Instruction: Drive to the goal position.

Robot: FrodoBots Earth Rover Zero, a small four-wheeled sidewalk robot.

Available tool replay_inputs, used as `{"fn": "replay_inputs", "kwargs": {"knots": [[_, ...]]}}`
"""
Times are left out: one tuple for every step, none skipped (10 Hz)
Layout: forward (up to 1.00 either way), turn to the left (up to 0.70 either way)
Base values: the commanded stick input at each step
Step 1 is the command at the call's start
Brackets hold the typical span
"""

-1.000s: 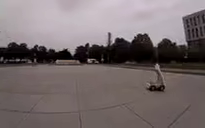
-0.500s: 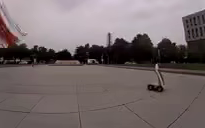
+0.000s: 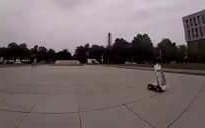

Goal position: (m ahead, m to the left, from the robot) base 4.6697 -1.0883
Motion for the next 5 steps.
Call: {"fn": "replay_inputs", "kwargs": {"knots": [[1.0,0.0],[1.0,0.0],[1.0,0.0],[1.0,0.0],[1.0,0.0]]}}
